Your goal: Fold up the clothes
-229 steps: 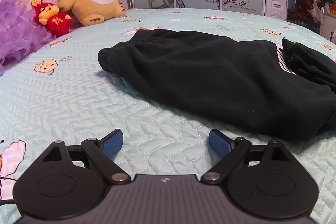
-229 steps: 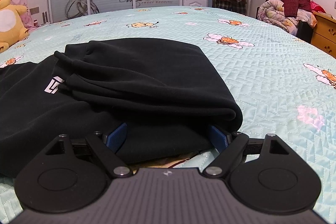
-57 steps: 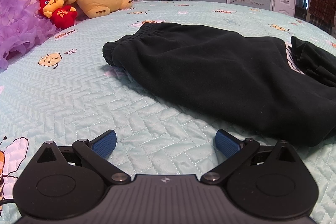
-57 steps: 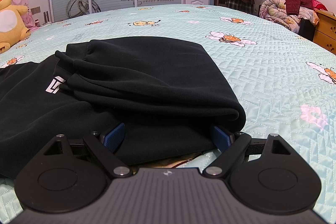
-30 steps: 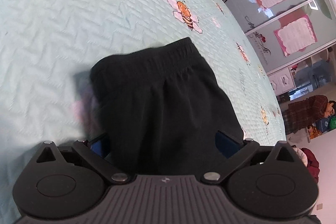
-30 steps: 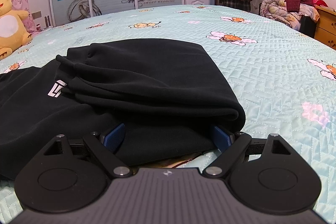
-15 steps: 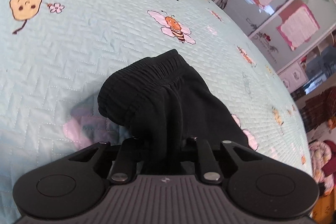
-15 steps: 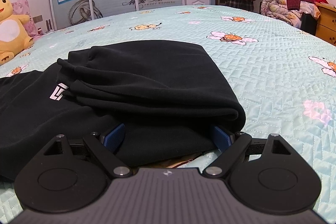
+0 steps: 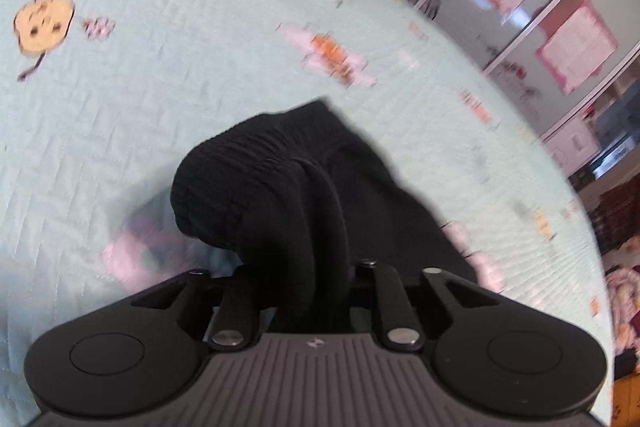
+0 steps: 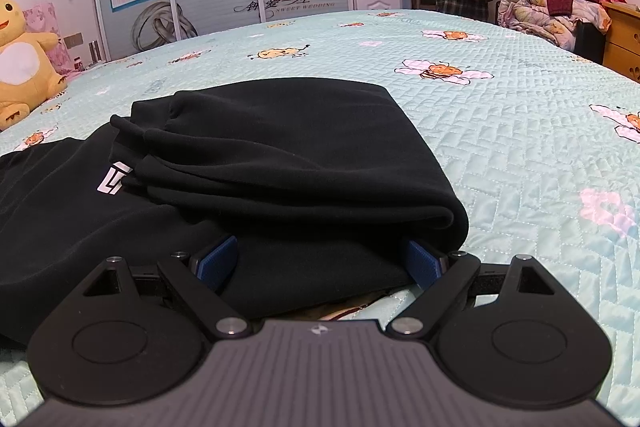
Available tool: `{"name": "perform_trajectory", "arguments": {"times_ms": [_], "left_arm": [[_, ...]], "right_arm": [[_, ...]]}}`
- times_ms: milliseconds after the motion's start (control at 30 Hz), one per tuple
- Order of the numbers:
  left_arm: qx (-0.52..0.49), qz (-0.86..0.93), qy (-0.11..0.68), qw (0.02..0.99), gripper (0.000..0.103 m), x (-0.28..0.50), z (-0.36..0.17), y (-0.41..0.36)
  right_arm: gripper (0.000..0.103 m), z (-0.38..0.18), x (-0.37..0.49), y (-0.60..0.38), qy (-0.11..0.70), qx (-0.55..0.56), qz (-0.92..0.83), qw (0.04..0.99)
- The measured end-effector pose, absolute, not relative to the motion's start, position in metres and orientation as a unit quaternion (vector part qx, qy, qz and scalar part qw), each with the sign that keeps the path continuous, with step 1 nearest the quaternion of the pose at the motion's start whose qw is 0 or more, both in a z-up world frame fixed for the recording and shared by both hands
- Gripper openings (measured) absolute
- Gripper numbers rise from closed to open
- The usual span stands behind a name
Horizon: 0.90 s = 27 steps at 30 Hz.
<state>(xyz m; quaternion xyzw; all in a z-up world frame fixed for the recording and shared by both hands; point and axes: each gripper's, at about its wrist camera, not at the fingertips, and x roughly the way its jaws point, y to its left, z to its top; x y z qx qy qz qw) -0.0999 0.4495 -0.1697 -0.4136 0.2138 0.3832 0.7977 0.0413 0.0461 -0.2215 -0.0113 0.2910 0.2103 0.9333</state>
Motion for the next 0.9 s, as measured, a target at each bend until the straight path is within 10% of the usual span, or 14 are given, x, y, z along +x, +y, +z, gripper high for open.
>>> {"name": "perform_trajectory", "arguments": {"times_ms": [400, 900], "left_arm": [[-0.069, 0.256, 0.178, 0.948, 0.012, 0.009, -0.045, 0.262], [0.140, 0.039, 0.370, 0.918, 0.013, 0.101, -0.158, 0.086]], "right_arm": [[0.089, -0.221, 0.043, 0.040, 0.290, 0.009, 0.218, 0.932], [0.089, -0.223, 0.052, 0.006, 0.288, 0.130, 0.256, 0.913]]}}
